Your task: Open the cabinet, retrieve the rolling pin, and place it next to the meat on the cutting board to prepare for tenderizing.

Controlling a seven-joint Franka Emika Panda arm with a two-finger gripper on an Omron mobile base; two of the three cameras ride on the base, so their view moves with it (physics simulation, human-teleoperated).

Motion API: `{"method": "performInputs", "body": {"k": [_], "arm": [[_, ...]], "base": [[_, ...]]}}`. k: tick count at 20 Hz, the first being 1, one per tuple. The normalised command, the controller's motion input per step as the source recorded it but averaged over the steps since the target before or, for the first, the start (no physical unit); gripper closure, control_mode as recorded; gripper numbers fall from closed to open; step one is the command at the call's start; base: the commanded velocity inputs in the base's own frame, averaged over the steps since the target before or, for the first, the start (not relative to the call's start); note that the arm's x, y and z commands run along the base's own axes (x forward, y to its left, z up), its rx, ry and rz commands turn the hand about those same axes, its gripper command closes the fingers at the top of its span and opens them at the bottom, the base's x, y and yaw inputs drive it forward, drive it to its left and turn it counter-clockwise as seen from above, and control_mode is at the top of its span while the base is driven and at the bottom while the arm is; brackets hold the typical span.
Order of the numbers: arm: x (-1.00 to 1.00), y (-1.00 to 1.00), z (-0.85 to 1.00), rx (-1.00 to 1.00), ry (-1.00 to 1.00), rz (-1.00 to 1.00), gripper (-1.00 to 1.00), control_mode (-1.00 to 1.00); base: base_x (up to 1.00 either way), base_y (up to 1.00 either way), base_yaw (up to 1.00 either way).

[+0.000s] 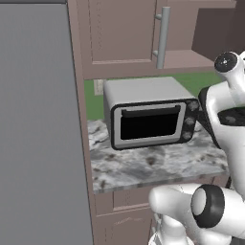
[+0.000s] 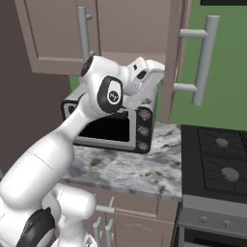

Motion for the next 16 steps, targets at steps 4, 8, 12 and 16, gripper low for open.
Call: {"method": "performInputs", "body": {"k": [4,8,12,16], "arm": [[0.0,-0.76,-0.07,0.0,0.01,-0.07,-1.0,-1.0],[-0.03,-0.34,-0.05,0.0,0.01,-0.08,-1.0,-1.0],[-0.36,0.2,0.0,0.0,-0.08,-0.01,-1.0,-1.0],[-0.19,0.63,0.0,0.0,-0.13,-0.02,-1.0,-1.0]], "base": [[0.0,0.0,0.0],[0.0,0.0,0.0],[0.0,0.0,0.0],[0.0,0.0,0.0]]}}
